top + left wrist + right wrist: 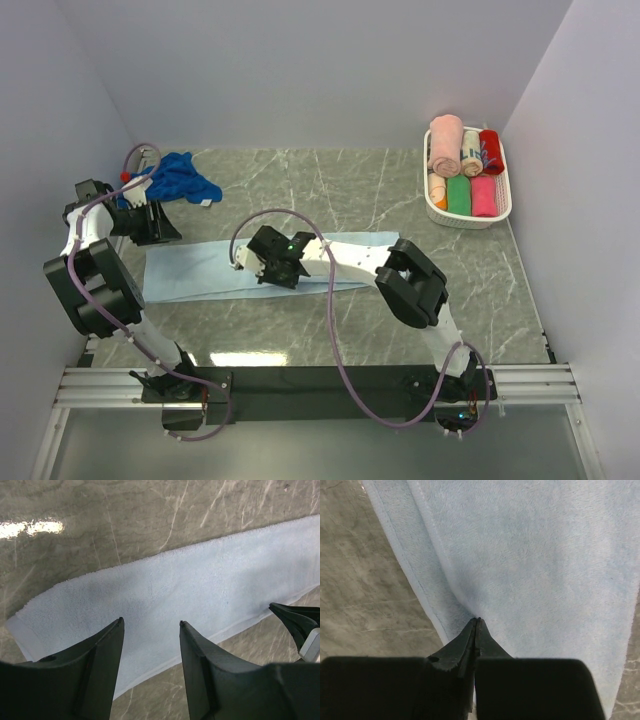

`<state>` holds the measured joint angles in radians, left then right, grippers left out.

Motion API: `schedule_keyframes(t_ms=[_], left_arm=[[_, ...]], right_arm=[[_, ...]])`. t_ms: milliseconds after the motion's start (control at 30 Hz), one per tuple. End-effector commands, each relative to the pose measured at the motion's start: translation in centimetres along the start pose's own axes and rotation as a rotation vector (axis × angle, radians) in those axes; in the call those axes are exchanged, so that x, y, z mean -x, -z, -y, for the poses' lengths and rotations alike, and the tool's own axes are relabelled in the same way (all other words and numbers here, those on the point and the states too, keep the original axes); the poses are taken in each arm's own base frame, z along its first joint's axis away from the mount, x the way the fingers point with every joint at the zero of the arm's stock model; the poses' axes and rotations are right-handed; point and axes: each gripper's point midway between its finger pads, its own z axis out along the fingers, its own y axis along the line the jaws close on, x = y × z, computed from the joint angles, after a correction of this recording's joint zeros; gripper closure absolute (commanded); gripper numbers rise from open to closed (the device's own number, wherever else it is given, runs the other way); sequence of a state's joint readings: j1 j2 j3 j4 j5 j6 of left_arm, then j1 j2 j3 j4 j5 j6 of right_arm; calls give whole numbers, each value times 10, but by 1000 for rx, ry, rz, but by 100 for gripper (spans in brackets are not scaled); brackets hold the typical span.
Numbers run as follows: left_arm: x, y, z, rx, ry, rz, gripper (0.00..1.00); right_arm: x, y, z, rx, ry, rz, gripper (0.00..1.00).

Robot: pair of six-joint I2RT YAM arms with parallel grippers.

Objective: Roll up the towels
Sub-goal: Fold the towel

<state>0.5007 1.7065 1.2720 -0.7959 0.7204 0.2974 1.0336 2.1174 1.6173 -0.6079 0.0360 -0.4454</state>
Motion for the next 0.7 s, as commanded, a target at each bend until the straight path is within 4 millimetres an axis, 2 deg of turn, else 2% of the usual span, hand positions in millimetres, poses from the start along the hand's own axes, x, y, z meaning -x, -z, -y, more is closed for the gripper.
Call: schedule_keyframes(t_ms=[0, 267, 367, 567, 667], left_arm=[[7, 4, 3, -14, -16, 28, 46], [8, 5, 2, -9, -11, 40, 47], [8, 7, 1, -5, -15, 35, 47], [7, 11, 4, -14, -38, 45, 50], [9, 19, 21, -87, -123, 66, 54]], right_arm=[[15, 16, 6, 4, 9, 46, 100], [18, 37, -9, 86, -2, 60, 100], [15, 39, -15, 109, -2, 64, 100], [0, 11, -25, 130, 1, 15, 100], [-7, -2, -28, 137, -11, -9, 100]])
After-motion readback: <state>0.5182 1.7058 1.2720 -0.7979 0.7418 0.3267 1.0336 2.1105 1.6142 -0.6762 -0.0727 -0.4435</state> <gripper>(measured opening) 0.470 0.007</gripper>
